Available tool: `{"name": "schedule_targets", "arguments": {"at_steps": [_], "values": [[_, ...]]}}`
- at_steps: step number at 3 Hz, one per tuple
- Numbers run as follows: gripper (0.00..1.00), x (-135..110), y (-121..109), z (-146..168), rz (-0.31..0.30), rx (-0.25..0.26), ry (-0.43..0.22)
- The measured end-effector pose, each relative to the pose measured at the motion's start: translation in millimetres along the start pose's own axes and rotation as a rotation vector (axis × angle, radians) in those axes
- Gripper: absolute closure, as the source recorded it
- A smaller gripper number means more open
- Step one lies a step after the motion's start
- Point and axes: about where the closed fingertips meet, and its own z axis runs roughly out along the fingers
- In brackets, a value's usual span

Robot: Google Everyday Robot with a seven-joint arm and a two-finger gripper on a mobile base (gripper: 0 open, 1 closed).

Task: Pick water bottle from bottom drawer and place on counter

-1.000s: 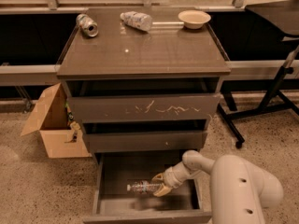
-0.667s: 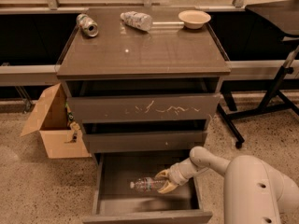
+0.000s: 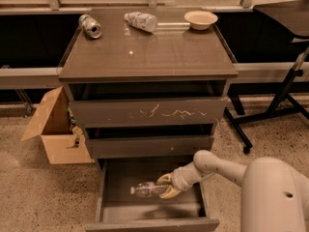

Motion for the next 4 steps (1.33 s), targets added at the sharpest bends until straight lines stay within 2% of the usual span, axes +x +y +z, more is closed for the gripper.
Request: {"name": "schedule_targets", "arguments": {"at_steps": [1, 2, 3, 4], "values": [[1.0, -55, 20, -36, -0.072, 0.008, 0.055], [1.0, -91, 32, -69, -0.119, 0.006, 0.106], [1.0, -127, 32, -105, -0.186, 0.0, 0.151], [1.0, -127, 32, -105, -0.186, 0.0, 0.151]]}}
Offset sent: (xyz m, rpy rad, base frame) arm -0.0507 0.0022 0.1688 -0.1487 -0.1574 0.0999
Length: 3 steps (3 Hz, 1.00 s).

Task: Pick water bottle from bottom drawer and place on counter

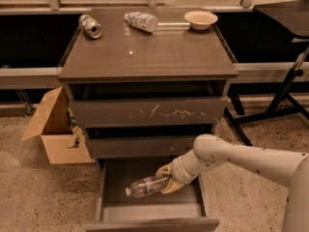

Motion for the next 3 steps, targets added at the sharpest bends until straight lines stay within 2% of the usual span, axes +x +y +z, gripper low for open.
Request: {"name": "schedule_targets", "arguments": {"at_steps": [1, 3], "values": [[1.0, -16, -3, -26, -0.012, 0.021, 0.038], [1.0, -88, -11, -133, -0.056, 0.137, 0.157]]}}
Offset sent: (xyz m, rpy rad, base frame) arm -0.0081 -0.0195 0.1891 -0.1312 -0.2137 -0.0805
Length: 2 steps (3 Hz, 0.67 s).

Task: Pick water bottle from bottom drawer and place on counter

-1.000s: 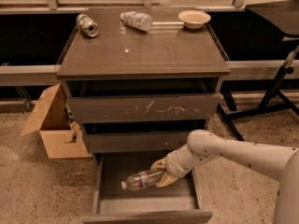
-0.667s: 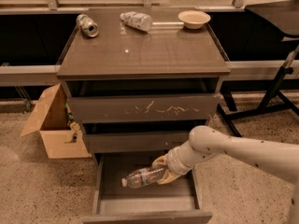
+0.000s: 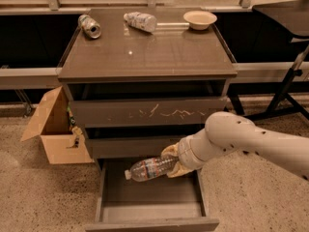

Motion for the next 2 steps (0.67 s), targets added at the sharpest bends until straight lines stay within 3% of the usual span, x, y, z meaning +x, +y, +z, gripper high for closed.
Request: {"name": "schedule_targets", "arguments": {"at_steps": [1, 2], "values": [[1.0, -27.6, -21.1, -63.0, -0.044, 0.065, 0.062], [1.0, -27.6, -21.3, -63.2, -0.044, 0.065, 0.062]]}}
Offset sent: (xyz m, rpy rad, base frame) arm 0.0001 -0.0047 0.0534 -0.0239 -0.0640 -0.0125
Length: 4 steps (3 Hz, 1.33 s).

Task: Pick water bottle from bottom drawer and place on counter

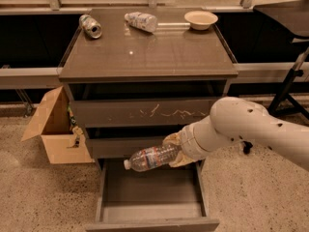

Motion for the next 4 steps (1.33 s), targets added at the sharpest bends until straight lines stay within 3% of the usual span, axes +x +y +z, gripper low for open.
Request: {"name": "schedule_targets", "arguments": {"at_steps": [1, 2, 3, 4], "values": [[1.0, 1, -20, -23, 0.012, 0.042, 0.005], [1.0, -7, -62, -69, -0.01, 0.092, 0.033], [1.0, -20, -122, -131, -0.06, 0.156, 0.067], [1.0, -20, -122, -131, -0.06, 0.156, 0.067]]}}
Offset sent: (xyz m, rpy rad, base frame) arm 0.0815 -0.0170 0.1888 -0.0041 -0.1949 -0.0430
